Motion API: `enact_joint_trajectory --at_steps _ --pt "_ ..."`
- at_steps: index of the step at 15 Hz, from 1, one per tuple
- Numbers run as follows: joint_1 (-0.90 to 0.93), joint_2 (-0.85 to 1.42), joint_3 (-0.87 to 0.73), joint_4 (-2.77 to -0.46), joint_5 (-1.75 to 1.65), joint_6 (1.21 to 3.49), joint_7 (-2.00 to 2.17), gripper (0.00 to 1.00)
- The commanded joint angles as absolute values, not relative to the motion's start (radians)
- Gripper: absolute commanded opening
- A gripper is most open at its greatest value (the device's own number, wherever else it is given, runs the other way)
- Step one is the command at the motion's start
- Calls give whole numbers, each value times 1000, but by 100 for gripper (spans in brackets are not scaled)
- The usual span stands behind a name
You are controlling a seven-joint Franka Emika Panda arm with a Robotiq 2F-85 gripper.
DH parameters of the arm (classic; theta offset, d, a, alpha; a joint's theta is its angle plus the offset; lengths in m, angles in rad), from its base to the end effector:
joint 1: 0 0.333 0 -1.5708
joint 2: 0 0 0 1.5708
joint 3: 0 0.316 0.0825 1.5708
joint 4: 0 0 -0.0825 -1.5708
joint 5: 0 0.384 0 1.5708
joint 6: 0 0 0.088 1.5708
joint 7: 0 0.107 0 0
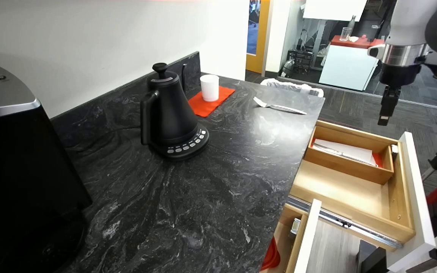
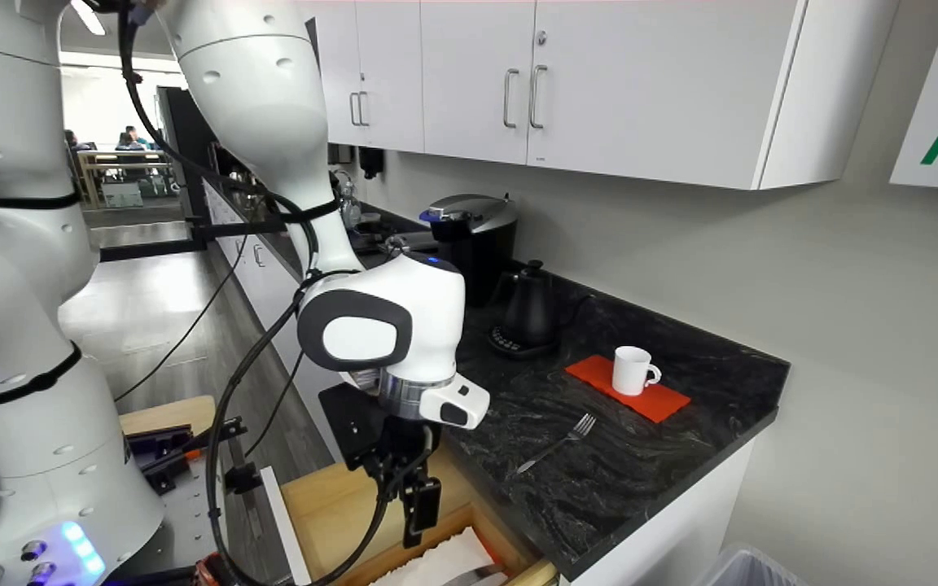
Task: Pick up the folk and butter knife from the countertop and put them in the drawer.
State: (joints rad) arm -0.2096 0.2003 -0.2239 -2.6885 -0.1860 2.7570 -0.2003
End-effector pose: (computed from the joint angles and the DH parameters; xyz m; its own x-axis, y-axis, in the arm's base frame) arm 0.3573 -0.1635 0.1590 0.9864 -0.0587 -0.1533 -0.0498 -0.9969 0.0612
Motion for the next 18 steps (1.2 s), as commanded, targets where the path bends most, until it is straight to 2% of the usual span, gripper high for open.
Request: enact_joint_trajectory --at_steps 1,7,18 --pt "-195 138 -181 -2617 -145 2736 -210 100" --pt "-181 153 -135 -2531 -129 2765 -224 100" --pt "-187 346 -34 -2259 18 2752 -239 100"
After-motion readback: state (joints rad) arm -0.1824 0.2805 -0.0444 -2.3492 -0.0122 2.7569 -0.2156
